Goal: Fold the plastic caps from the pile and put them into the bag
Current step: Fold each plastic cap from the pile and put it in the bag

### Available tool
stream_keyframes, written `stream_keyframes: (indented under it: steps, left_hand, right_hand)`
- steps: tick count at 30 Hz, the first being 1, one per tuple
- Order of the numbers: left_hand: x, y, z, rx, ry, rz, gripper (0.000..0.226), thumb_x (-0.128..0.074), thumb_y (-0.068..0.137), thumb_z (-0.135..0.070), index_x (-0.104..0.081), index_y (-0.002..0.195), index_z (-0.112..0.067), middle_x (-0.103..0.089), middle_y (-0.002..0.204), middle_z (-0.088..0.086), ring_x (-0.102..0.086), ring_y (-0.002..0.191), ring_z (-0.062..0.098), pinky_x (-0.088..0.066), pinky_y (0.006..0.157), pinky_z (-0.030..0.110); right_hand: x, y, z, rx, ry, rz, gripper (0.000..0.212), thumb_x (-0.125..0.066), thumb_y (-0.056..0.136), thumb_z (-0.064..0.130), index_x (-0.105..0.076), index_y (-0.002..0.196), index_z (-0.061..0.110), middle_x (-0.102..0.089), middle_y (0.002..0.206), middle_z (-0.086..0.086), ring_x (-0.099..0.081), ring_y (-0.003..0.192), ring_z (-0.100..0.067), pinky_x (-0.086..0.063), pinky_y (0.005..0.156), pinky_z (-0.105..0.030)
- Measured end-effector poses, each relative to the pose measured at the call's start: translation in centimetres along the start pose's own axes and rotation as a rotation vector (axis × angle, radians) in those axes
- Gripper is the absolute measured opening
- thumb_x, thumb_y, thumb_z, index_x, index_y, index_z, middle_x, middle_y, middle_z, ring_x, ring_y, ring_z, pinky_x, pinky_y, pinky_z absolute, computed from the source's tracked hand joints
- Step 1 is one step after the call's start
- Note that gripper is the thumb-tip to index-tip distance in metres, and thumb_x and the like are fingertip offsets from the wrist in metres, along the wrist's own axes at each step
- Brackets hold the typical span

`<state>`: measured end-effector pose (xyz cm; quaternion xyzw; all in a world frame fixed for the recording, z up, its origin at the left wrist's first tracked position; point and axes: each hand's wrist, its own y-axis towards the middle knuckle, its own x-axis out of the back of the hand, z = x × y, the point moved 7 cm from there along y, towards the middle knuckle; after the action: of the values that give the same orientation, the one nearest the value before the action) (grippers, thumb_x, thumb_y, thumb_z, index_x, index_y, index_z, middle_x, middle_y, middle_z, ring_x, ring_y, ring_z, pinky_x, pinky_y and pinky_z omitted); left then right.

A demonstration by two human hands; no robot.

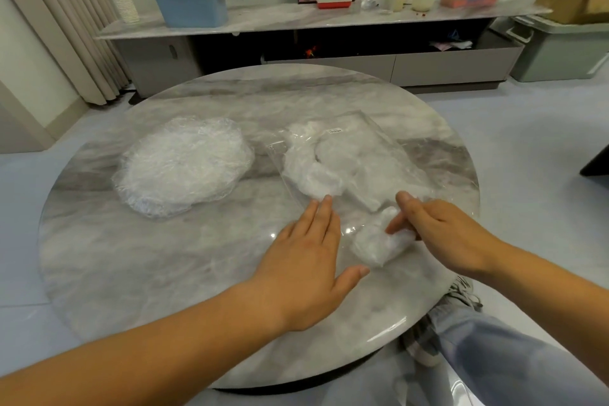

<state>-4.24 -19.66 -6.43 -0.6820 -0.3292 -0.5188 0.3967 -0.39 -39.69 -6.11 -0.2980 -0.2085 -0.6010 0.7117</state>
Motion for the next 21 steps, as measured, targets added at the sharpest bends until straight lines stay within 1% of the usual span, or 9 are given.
stream_keyframes:
  steps: [2,5,8,11,13,15,18,19,21]
  left_hand:
    - [-0.1,0.0,0.0,-0.010,-0.041,-0.003,0.089,-0.017,0.097,-0.070,0.014,0.159,-0.014,0.029,0.163,0.001,0.025,0.151,0.013,0.000,0.127,0.036]
    - [-0.2,-0.2,0.0,-0.035,-0.086,0.003,0.090,-0.020,0.097,-0.070,0.014,0.159,-0.014,0.029,0.164,-0.001,0.024,0.150,0.010,0.001,0.126,0.032]
    - [-0.6,-0.7,-0.1,-0.059,-0.125,0.026,0.089,-0.021,0.097,-0.070,0.015,0.159,-0.017,0.029,0.163,-0.004,0.025,0.150,0.007,0.001,0.126,0.030]
    - [-1.0,-1.1,-0.2,-0.095,-0.159,0.044,0.089,-0.023,0.097,-0.070,0.016,0.158,-0.018,0.030,0.163,-0.006,0.027,0.148,0.005,0.004,0.124,0.026]
    - [-1.0,-1.3,0.0,-0.118,-0.181,0.047,0.089,-0.023,0.097,-0.071,0.016,0.158,-0.020,0.031,0.162,-0.009,0.027,0.148,0.003,0.006,0.122,0.022]
    - [-1.1,-1.4,0.3,-0.137,-0.203,0.054,0.088,-0.024,0.097,-0.071,0.016,0.158,-0.022,0.031,0.161,-0.011,0.027,0.147,0.000,0.009,0.119,0.019]
    - [-1.3,-1.5,1.0,-0.154,-0.211,0.067,0.087,-0.025,0.097,-0.071,0.015,0.158,-0.024,0.031,0.161,-0.014,0.029,0.146,-0.002,0.008,0.121,0.020]
    - [-1.4,-1.6,1.2,-0.156,-0.212,0.071,0.087,-0.025,0.097,-0.071,0.015,0.158,-0.025,0.031,0.161,-0.014,0.029,0.145,-0.002,0.007,0.122,0.022]
    - [-1.5,-1.6,1.6,-0.161,-0.218,0.075,0.087,-0.026,0.097,-0.071,0.014,0.159,-0.025,0.031,0.161,-0.015,0.029,0.145,-0.003,0.006,0.123,0.023]
  right_hand:
    - [-0.8,0.4,-0.2,-0.066,0.159,0.036,0.084,-0.026,0.083,0.090,-0.081,0.093,0.028,-0.076,0.102,0.006,-0.072,0.096,-0.013,-0.054,0.098,-0.040]
    - [-2.1,0.9,0.3,-0.218,0.455,0.074,0.076,-0.032,0.094,0.072,-0.076,0.107,0.013,-0.075,0.110,-0.011,-0.075,0.093,-0.022,-0.058,0.096,-0.045]
    - [-4.2,1.2,1.3,-0.329,0.735,0.216,0.086,-0.040,0.086,0.076,-0.066,0.126,0.004,-0.065,0.130,-0.015,-0.067,0.115,-0.027,-0.055,0.100,-0.046]
    - [-5.9,1.4,2.3,-0.363,0.882,0.319,0.097,-0.035,0.085,0.085,-0.056,0.139,0.006,-0.057,0.142,-0.011,-0.053,0.132,-0.022,-0.047,0.106,-0.041]
    - [-6.7,1.8,2.6,-0.375,0.962,0.312,0.101,-0.034,0.083,0.089,-0.059,0.136,0.007,-0.061,0.137,-0.009,-0.056,0.121,-0.023,-0.042,0.098,-0.036]
    - [-7.1,2.4,2.8,-0.386,1.059,0.265,0.102,-0.038,0.081,0.090,-0.061,0.132,0.004,-0.064,0.125,-0.016,-0.056,0.108,-0.028,-0.040,0.092,-0.038]
    - [-6.9,2.6,3.1,-0.398,1.131,0.159,0.092,-0.041,0.089,0.079,-0.063,0.127,-0.001,-0.065,0.092,-0.015,-0.058,0.090,-0.026,-0.046,0.084,-0.035]
    - [-6.7,2.5,3.2,-0.396,1.147,0.127,0.086,-0.043,0.092,0.075,-0.063,0.126,-0.002,-0.065,0.093,-0.015,-0.060,0.091,-0.026,-0.048,0.085,-0.036]
    - [-6.3,2.3,2.9,-0.403,1.170,0.037,0.075,-0.050,0.095,0.066,-0.063,0.124,-0.002,-0.063,0.112,-0.020,-0.065,0.105,-0.032,-0.053,0.089,-0.039]
